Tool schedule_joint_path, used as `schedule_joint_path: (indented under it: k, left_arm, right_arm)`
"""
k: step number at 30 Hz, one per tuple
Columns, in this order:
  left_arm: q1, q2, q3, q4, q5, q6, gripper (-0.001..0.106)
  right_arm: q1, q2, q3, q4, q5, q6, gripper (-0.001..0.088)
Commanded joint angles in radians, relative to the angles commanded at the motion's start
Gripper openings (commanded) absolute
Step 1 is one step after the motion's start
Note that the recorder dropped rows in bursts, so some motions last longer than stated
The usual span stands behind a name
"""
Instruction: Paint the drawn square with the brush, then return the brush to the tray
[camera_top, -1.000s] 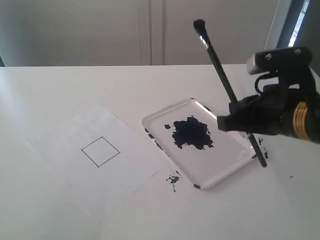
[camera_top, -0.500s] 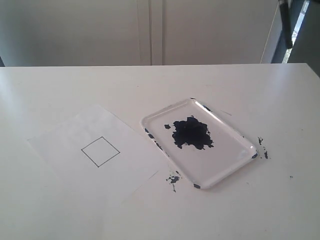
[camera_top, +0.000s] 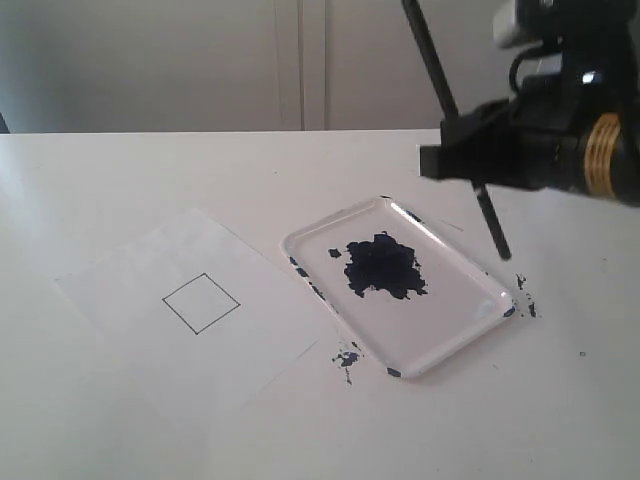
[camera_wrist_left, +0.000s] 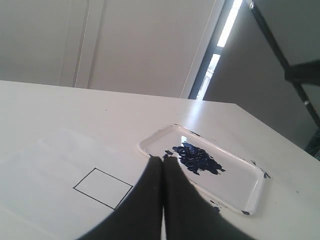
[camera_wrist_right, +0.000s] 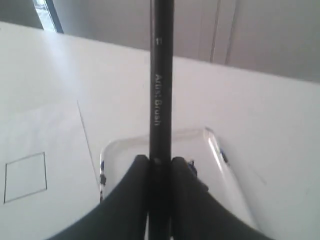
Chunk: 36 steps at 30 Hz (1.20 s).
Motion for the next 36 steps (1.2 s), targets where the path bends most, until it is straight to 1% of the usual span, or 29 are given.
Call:
schedule_joint_path:
  k: [6, 11, 13, 22, 29, 36]
  left_arm:
    - [0.000, 0.000, 0.000, 0.000, 0.000, 0.000, 0.000]
    - [0.000, 0.000, 0.000, 0.000, 0.000, 0.000, 0.000]
    - [0.000, 0.000, 0.000, 0.000, 0.000, 0.000, 0.000]
    - [0.000, 0.000, 0.000, 0.000, 0.000, 0.000, 0.000]
    - [0.000, 0.000, 0.000, 0.000, 0.000, 0.000, 0.000]
    - [0.000, 0.000, 0.000, 0.000, 0.000, 0.000, 0.000]
  right_arm:
    - [0.000, -0.006, 0.116, 0.000, -0.112, 0.104, 0.0000]
    - [0.000, -0.014, 0.177, 0.000, -0.213, 0.182, 0.0000]
    - [0.000, -0.016, 0.204, 0.000, -0.259, 0.191, 0.0000]
    - [0.000, -0.016, 0.307, 0.001, -0.305, 0.206, 0.0000]
    - [0.000, -0.016, 0.353, 0.155, -0.290, 0.206, 0.0000]
    - [0.000, -0.016, 0.364, 0.249, -0.318, 0.206, 0.0000]
